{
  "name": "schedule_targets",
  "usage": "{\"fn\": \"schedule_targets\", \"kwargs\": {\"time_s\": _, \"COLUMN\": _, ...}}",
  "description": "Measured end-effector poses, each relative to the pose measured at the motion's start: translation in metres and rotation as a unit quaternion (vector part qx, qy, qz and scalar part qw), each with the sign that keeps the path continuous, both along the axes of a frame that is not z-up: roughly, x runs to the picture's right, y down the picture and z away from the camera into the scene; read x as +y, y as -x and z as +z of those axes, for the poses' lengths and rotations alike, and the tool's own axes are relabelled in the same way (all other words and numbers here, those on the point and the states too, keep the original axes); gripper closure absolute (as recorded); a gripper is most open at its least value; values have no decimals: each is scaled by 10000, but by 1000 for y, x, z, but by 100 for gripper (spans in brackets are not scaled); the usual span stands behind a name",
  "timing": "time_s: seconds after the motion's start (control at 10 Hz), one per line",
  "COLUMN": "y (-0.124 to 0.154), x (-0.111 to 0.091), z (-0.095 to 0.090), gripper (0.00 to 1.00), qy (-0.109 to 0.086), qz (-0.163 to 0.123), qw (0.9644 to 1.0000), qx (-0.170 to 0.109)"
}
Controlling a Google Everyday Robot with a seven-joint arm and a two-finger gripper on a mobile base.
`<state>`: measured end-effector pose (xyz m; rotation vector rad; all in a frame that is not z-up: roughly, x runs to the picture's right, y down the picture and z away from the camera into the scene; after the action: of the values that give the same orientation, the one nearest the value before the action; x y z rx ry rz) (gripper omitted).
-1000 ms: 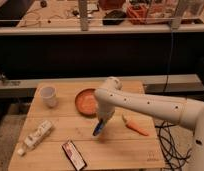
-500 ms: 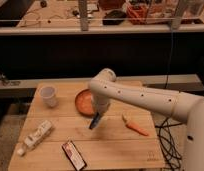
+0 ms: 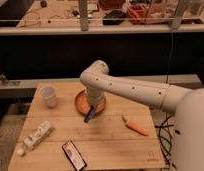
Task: Place the white sponge in the ceramic cup
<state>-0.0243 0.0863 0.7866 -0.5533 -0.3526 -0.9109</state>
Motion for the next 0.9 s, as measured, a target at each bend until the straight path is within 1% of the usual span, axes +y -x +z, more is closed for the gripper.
{"fn": "schedule_targets", "kwargs": {"time_s": 0.1, "y": 5, "x": -5, "z": 0, "gripper": 99, "qy": -52, "qz": -28, "qw": 10000, "qx": -20}}
{"fn": "schedule_targets", "kwargs": {"time_s": 0.3, "y": 16, "x": -10, "z": 2, "gripper": 99, "qy": -88, "qz": -64, "qw": 9999, "qx": -96}}
{"fn": "schedule_targets", "kwargs": {"time_s": 0.9, "y": 41, "x": -27, "z": 2, "gripper": 99, "qy": -253, "qz": -344, "qw": 9989, "qx": -197}}
